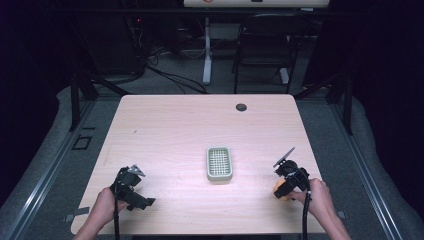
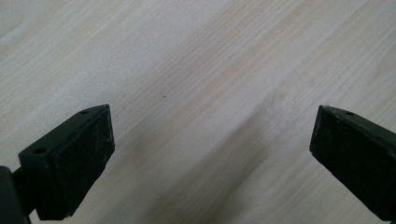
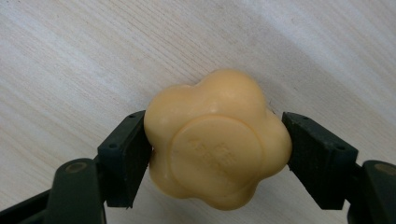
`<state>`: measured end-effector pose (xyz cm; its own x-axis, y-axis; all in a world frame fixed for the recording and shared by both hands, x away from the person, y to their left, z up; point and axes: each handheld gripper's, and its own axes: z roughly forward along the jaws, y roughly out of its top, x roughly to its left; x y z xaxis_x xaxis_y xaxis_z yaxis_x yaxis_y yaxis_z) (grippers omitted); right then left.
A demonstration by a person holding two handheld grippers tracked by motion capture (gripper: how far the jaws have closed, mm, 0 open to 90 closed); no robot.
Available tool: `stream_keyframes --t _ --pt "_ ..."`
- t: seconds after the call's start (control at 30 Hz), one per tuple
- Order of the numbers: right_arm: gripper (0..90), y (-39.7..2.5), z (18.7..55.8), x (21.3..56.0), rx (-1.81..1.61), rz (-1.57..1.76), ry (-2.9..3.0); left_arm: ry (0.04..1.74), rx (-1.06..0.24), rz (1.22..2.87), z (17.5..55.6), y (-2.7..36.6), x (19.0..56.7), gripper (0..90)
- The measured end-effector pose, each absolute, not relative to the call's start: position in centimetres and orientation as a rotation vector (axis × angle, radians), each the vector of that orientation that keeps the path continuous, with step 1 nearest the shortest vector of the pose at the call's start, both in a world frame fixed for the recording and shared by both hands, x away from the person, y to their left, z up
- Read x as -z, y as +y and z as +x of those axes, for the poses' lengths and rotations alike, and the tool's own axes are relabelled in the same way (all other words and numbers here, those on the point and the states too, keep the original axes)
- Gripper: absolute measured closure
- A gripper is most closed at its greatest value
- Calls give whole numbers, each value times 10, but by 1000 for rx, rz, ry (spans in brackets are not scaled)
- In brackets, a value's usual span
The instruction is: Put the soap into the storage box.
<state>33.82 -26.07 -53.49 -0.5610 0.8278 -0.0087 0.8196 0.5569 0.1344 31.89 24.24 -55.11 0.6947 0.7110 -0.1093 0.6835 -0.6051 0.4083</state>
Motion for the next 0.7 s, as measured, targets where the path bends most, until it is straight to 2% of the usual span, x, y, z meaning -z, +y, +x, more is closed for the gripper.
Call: stream_keyframes --t 0.7 --pt "266 -261 337 528 -204 1427 2701 1078 -89 2481 319 243 550 0"
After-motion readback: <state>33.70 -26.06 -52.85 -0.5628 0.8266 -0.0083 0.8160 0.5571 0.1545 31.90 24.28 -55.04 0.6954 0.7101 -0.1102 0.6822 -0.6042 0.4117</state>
